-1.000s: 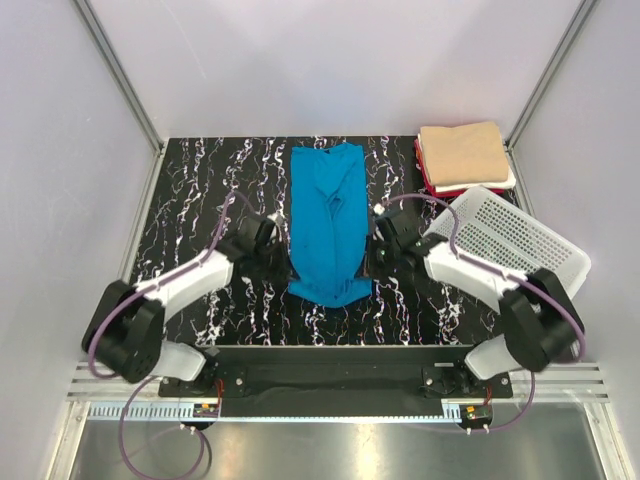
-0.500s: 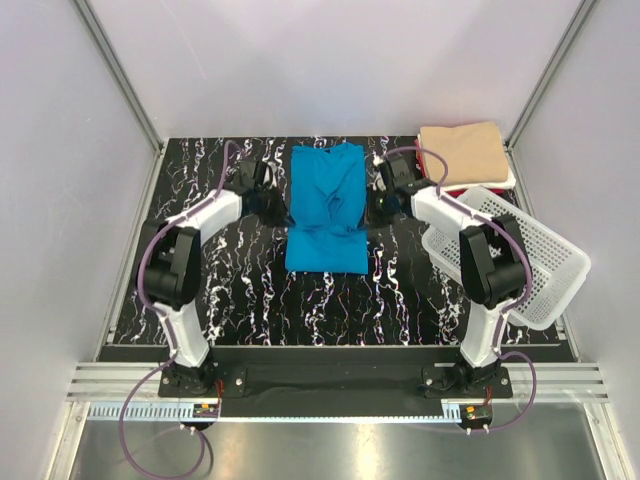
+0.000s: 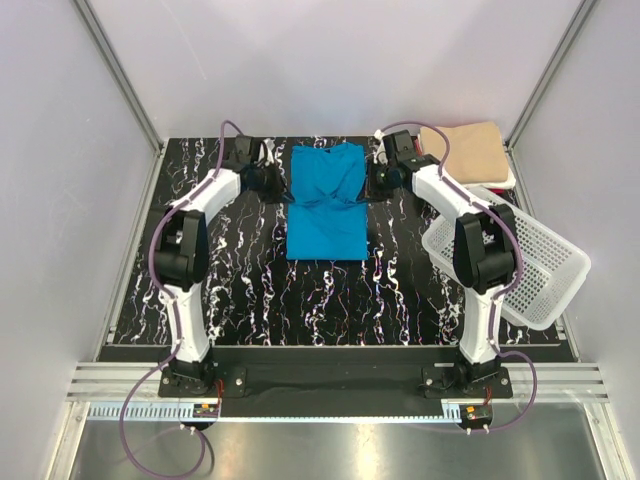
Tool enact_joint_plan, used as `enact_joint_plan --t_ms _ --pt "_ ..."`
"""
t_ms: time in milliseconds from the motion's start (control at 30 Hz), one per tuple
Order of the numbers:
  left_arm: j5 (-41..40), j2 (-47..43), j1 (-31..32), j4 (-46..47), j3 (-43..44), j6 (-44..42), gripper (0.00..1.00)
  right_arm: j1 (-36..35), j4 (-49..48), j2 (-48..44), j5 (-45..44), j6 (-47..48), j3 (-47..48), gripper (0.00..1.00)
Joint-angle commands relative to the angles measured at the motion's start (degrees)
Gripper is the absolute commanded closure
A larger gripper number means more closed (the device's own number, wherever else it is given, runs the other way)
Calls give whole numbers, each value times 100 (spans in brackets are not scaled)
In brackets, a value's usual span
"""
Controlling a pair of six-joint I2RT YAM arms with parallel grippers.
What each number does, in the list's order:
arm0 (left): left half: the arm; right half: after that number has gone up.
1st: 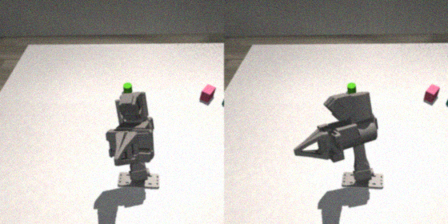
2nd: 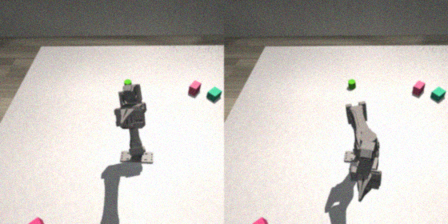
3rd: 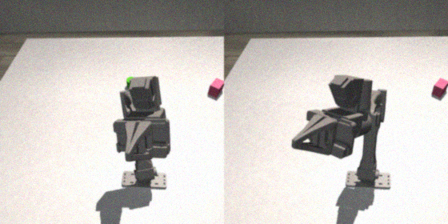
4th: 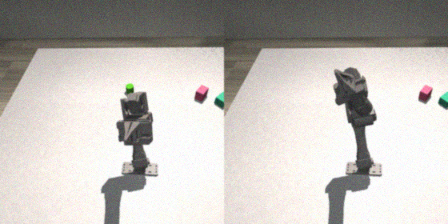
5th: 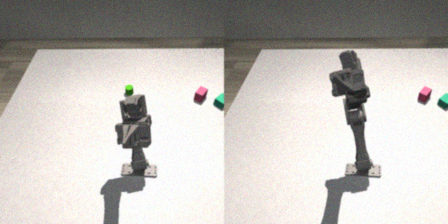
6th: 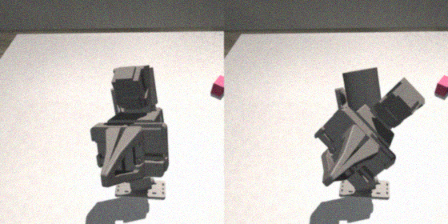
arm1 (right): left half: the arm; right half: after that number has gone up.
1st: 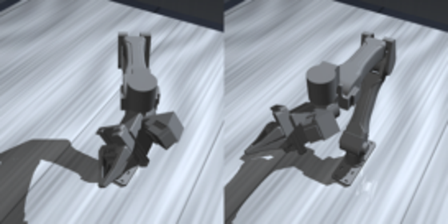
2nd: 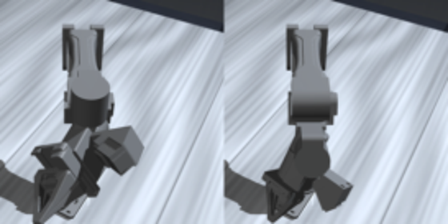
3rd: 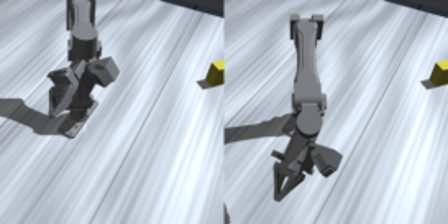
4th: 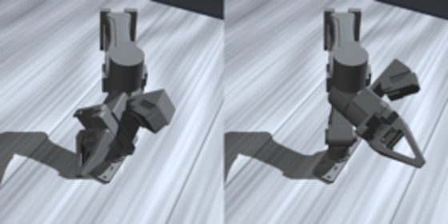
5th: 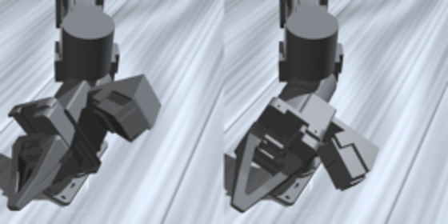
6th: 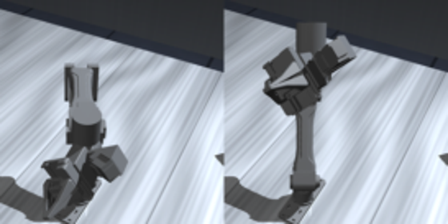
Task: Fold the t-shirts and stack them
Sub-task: Fold the tshirt
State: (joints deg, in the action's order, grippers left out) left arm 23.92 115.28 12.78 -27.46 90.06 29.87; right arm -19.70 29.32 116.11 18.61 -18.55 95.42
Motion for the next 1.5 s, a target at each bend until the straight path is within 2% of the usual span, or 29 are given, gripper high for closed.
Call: enact_joint_plan --t_ms 0,300,367,400,533,567,633,700,767,867,1100,1233,1467 --pt "368 275 -82 101 643 -86 100 168 100 227 116 141 450 100" --pt "350 1048 -354 83 1356 107 100 371 100 991 354 281 1206 100" --pt "367 1224 -381 83 1514 125 91 406 91 1193 345 316 1391 99" --pt "402 1294 -372 92 1575 116 89 415 109 1272 354 325 1462 93" --pt "596 1497 -399 66 1874 -33 66 537 144 1510 293 229 1778 73" --pt "683 1471 -425 57 1901 -95 62 546 248 1528 188 142 1840 74" --pt "728 1340 -451 48 1893 -235 61 573 389 1484 -5 -8 1928 79" --pt "719 1190 -478 13 1770 -297 59 573 478 1300 28 -149 1718 77" --pt "623 891 -469 -40 1393 -341 58 555 452 1038 142 -245 1368 68" --pt "736 505 -443 -49 708 -289 58 538 452 730 520 -220 894 64" --pt "482 -575 -232 -49 -883 -499 56 477 452 -71 784 -114 -286 63" --pt "350 -832 -56 -5 -1368 -570 54 327 312 -378 636 -105 -831 61" --pt "209 -788 41 180 -1852 -543 54 116 -102 -555 503 -176 -1604 59"
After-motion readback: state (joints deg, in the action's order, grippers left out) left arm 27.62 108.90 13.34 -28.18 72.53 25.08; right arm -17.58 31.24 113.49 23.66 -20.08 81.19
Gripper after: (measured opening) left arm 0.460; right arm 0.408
